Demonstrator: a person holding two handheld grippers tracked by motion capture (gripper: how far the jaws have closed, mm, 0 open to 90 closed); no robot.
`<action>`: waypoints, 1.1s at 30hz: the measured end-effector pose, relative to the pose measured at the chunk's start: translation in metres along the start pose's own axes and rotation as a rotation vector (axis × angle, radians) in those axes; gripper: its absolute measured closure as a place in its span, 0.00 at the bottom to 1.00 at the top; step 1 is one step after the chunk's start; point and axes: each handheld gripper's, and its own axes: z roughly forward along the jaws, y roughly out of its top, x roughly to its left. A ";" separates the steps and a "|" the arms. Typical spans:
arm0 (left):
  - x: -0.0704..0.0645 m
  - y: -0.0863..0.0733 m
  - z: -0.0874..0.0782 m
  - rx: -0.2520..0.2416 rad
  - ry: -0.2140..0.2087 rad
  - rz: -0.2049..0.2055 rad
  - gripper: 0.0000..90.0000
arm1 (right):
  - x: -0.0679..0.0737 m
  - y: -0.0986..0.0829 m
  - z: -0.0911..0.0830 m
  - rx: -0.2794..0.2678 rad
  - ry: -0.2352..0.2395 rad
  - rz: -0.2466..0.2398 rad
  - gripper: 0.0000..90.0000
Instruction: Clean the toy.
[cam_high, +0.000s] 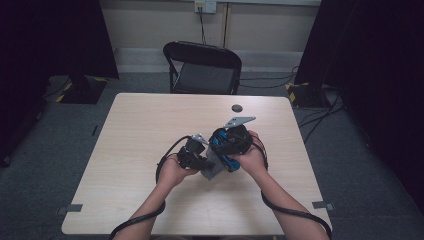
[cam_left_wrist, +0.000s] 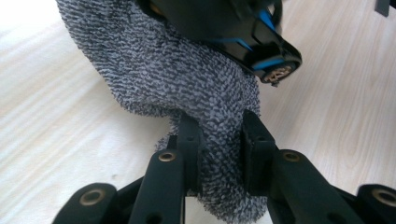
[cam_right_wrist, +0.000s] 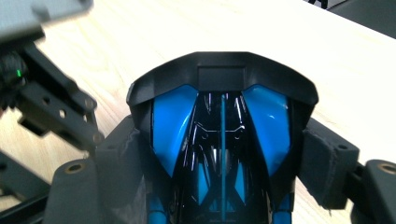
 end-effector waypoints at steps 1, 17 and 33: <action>-0.001 0.000 0.002 0.001 -0.002 0.004 0.82 | 0.000 0.000 0.000 0.001 -0.001 0.001 0.29; -0.014 -0.005 0.016 0.026 -0.020 0.038 0.82 | -0.004 0.009 -0.001 -0.011 -0.007 0.020 0.29; -0.028 -0.007 0.026 0.059 -0.058 0.078 0.82 | -0.005 0.025 -0.004 -0.022 -0.011 0.015 0.29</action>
